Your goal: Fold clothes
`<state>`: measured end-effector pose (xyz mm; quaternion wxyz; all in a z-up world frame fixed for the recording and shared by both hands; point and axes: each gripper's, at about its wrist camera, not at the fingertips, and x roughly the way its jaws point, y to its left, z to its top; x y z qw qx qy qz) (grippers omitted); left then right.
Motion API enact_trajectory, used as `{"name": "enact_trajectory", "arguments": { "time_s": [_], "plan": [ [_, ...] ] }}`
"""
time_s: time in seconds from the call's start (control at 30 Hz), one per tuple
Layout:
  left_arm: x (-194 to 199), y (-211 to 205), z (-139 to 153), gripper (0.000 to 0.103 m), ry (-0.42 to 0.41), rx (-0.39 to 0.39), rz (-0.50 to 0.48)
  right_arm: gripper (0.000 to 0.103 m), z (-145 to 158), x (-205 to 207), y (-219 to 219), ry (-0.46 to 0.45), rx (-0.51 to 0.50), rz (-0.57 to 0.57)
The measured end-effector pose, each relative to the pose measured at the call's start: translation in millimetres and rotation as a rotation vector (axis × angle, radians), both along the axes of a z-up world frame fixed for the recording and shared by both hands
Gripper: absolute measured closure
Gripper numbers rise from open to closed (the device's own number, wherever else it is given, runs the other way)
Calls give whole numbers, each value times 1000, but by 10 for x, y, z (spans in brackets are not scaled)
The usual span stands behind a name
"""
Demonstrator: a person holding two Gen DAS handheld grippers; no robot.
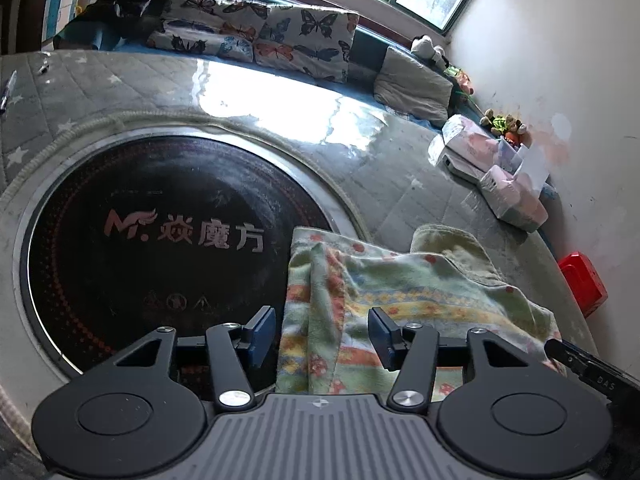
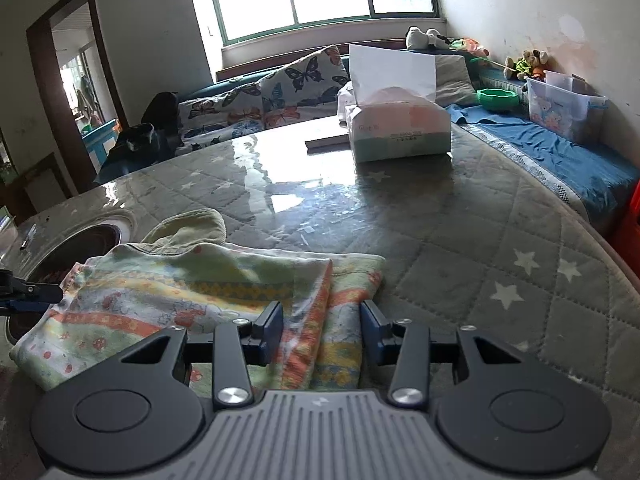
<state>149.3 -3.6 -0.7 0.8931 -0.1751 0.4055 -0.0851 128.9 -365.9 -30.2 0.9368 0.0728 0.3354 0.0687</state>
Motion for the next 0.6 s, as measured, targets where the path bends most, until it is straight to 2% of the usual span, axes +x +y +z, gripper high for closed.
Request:
{"name": "enact_trajectory", "arguments": {
  "time_s": [0.1, 0.2, 0.33, 0.5, 0.6],
  "plan": [
    [15, -27, -2, 51, -1, -3, -20, 61, -3, 4, 28, -2, -2, 9],
    [35, -61, -11, 67, 5, -10, -37, 70, -8, 4, 45, -2, 3, 11],
    [58, -81, -27, 91, 14, -8, -31, 90, -9, 1, 75, -1, 9, 21],
    [2, -159, 84, 94, -16, 35, -35, 94, 110, -50, 93, -44, 5, 14],
    [-12, -260, 205, 95, -44, 30, -58, 95, 220, -93, 91, -81, 5, 9]
  ]
}}
